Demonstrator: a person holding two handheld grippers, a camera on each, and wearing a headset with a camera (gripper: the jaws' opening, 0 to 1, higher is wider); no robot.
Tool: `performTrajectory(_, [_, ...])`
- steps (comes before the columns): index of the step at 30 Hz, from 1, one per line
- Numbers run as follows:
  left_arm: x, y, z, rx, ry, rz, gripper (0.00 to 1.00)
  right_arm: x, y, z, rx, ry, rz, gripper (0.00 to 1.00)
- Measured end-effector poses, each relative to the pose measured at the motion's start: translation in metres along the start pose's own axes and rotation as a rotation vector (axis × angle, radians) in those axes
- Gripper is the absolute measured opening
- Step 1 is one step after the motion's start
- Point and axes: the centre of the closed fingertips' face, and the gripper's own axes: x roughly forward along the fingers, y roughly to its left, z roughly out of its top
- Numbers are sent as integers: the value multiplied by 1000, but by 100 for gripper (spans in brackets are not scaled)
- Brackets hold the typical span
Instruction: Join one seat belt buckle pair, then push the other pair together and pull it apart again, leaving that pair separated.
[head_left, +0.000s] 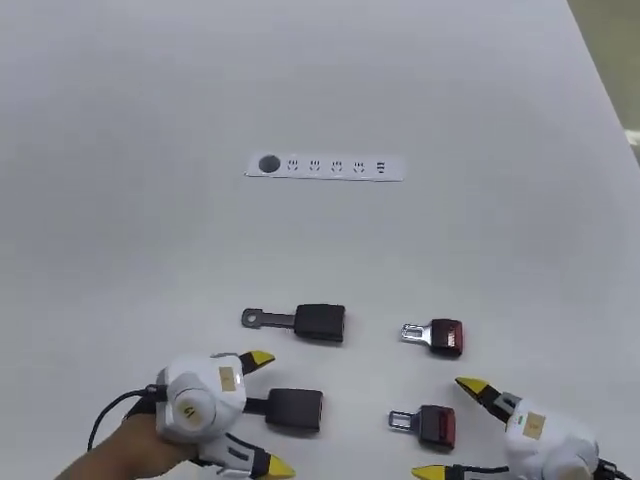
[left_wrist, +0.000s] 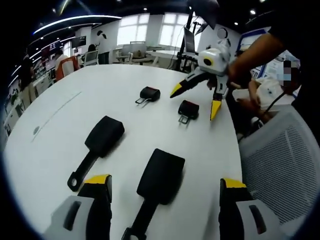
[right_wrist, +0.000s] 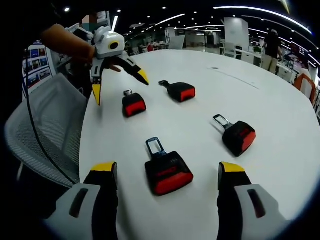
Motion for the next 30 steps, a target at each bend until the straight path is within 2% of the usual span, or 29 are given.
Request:
performTrajectory(4, [6,5,-8,27,27,-15,87,1,-4,-5,-20,33,34,78])
performTrajectory(9, [15,11,-15,41,37,-26,81,4,-7,-5,-45,51,66,74])
performTrajectory(11, [15,11,-11,44,42,-30,80,6,-6,-6,-60,62,85,70])
performTrajectory(15, [21,12,-20,54,47,-36,77,9,-4,-5,-88,63,104,67])
performTrajectory(21, [22,8,-21,84,56,-46,72,7,0,-8,-107,78,130,61])
performTrajectory(25, [27,6,-19,109,48,-48,68,3,2,-12,-128,93,141,58])
performTrajectory(30, [25,6,-22,150,33,-45,59,0,6,-15,-153,107,148,55])
